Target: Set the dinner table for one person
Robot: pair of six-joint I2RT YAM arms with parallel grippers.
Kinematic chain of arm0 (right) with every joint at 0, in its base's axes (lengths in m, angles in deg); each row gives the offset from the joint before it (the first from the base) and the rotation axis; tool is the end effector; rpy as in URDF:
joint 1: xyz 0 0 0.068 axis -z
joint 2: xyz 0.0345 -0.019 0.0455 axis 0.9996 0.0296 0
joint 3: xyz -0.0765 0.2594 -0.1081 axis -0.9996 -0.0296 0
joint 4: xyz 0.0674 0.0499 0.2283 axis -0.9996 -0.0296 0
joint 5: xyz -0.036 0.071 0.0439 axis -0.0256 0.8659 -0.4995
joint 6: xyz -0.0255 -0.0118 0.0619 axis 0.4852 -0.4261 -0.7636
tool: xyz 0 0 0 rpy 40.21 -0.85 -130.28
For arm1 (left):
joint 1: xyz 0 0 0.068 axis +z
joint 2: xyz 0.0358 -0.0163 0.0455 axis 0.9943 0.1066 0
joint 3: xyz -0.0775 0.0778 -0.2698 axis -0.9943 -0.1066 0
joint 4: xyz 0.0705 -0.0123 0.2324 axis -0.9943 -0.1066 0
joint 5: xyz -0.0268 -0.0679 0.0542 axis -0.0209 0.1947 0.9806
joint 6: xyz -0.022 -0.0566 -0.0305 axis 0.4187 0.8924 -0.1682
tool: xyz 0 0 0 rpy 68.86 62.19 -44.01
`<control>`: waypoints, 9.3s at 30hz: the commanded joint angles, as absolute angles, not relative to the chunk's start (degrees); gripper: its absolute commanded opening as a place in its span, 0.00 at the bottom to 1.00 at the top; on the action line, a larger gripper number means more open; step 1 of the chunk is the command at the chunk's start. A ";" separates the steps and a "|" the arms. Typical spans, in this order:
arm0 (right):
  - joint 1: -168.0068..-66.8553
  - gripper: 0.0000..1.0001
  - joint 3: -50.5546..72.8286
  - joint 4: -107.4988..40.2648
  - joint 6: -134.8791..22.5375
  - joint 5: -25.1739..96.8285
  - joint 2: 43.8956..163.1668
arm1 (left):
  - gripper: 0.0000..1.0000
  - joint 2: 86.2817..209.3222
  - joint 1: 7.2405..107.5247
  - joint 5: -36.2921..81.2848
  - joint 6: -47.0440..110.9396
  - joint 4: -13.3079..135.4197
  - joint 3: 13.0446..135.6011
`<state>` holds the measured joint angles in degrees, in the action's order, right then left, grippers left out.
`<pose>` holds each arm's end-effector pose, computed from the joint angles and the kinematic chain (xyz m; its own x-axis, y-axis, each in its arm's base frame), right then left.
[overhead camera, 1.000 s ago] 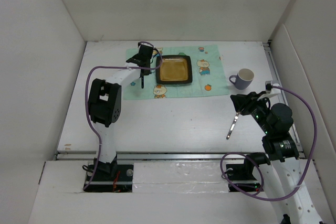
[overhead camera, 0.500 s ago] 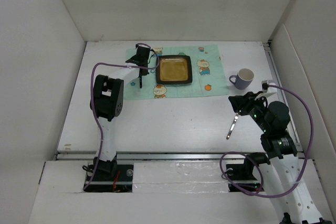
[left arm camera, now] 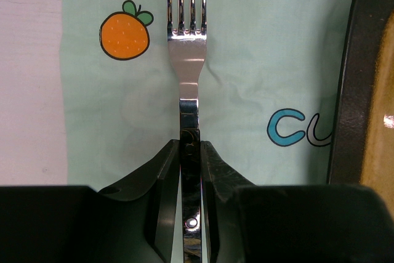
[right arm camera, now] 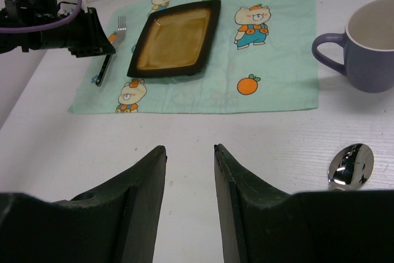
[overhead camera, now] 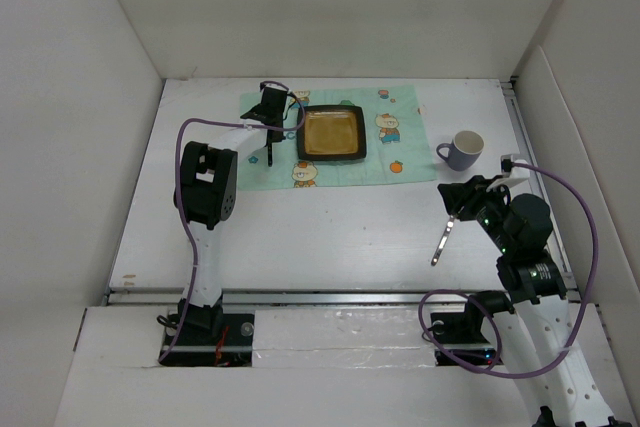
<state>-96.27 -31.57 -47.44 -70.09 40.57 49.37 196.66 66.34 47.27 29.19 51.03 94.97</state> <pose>0.1089 0.0271 0.3062 -0.2579 0.3131 -0.9140 -0.2718 0.8843 0.3796 0.4821 -0.1361 0.2009 -0.6099 0.0385 -0.7916 -0.0144 0.9981 0.0596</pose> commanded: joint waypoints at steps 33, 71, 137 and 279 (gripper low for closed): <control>-96.74 0.00 -8.08 -51.56 -69.31 37.16 53.21 | 0.02 179.53 43.83 44.29 31.35 49.64 103.13; -96.74 0.24 -0.25 -62.55 -66.15 34.95 49.87 | 0.42 209.58 11.73 40.42 49.72 49.30 114.82; -96.74 0.27 -4.73 -64.13 -66.85 38.03 48.20 | 0.00 226.81 42.93 38.50 62.81 55.17 144.71; -100.08 0.06 86.67 -57.89 -59.64 19.75 171.51 | 0.41 99.38 -7.96 90.17 56.05 49.37 37.13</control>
<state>-99.66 84.67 -64.66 -59.68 20.70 171.96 98.74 -7.64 88.30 55.37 48.01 36.35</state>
